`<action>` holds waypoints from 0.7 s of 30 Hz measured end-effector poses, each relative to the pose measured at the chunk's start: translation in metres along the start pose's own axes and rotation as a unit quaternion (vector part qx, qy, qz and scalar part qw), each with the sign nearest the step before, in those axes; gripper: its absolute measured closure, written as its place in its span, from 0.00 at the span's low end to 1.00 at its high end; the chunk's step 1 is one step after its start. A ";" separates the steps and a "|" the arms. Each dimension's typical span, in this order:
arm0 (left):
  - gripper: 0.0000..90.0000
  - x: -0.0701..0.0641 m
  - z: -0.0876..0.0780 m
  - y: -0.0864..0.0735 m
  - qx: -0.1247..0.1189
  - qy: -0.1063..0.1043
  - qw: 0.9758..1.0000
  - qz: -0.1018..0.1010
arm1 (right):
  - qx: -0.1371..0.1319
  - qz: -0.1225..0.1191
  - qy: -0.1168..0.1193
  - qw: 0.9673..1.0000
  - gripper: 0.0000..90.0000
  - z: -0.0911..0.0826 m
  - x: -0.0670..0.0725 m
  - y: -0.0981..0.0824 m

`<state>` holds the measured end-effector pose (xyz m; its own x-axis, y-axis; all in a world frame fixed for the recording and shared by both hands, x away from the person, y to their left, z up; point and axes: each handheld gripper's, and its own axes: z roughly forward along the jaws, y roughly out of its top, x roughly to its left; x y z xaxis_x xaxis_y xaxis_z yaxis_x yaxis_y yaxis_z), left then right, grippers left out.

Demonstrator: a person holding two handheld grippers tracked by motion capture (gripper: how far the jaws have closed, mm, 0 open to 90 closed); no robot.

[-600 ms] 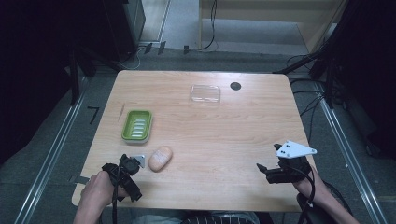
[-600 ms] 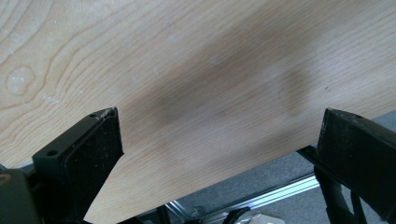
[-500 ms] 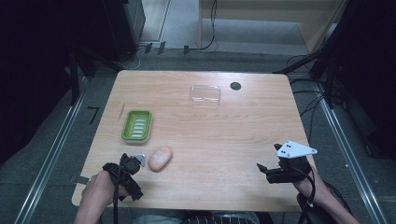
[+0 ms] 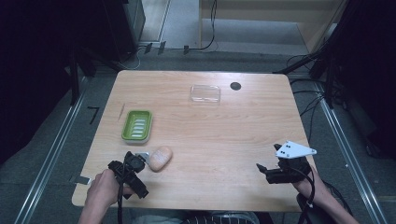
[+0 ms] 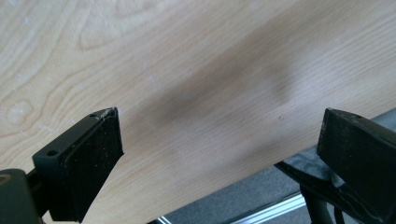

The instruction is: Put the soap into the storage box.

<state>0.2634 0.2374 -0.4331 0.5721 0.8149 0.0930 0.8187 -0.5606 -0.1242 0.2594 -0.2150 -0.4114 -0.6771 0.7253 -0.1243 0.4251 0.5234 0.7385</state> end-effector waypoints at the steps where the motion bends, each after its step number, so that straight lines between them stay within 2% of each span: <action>1: 0.00 0.000 -0.001 0.001 0.000 0.000 1.000 0.000 | -0.001 -0.001 0.000 1.000 0.15 0.000 0.000 0.000; 21: 0.00 -0.011 -0.021 0.021 -0.037 -0.009 0.999 0.006 | 0.001 -0.001 0.001 1.000 0.15 0.001 0.000 0.001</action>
<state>0.2754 0.2130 -0.4161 0.5807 0.8107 0.0744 0.8142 -0.5783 -0.0521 0.2602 -0.2144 -0.4116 -0.6802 0.7224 -0.1245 0.4248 0.5269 0.7362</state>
